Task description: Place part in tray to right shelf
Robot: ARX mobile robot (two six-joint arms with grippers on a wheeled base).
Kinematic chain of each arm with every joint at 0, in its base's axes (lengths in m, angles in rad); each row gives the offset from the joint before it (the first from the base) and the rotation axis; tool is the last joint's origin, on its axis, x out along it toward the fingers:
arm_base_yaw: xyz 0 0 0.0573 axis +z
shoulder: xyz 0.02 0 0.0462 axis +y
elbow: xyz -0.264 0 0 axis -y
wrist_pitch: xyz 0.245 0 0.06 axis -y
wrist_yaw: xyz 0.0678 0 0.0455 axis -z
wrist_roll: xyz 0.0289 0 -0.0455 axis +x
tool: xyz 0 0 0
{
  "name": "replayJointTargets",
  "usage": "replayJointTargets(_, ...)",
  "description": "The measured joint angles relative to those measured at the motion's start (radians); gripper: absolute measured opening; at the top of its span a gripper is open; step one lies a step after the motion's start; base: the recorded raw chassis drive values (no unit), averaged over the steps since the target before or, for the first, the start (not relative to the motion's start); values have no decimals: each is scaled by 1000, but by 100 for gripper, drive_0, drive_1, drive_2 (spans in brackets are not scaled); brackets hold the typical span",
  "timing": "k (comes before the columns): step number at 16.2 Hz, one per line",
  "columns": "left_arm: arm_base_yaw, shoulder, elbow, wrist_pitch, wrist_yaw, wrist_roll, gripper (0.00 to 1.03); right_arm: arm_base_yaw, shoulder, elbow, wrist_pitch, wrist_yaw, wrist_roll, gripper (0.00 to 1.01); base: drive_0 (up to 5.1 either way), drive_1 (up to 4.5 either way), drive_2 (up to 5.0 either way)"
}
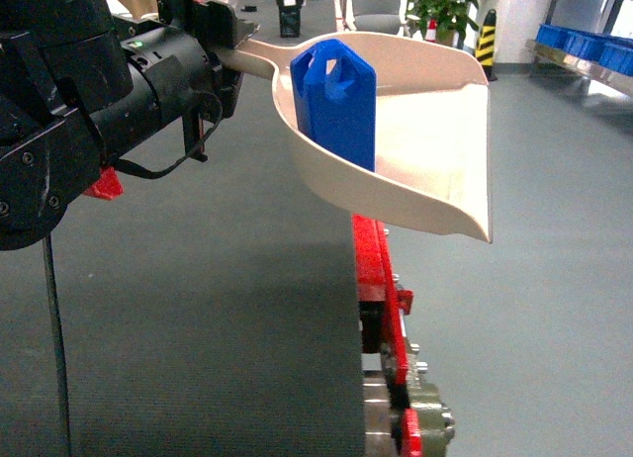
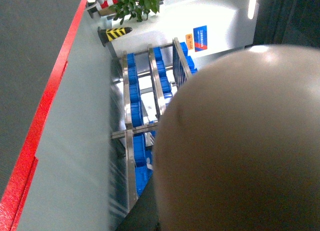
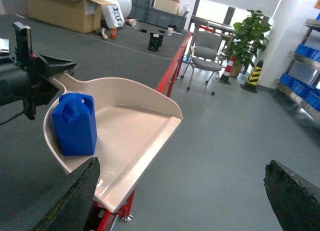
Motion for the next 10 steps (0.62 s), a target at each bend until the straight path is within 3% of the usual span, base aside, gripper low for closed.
replayJointTargets(10,-1,0,0,-2,0,0,15,0,0,0,-1,1,-1,98,0,0,0)
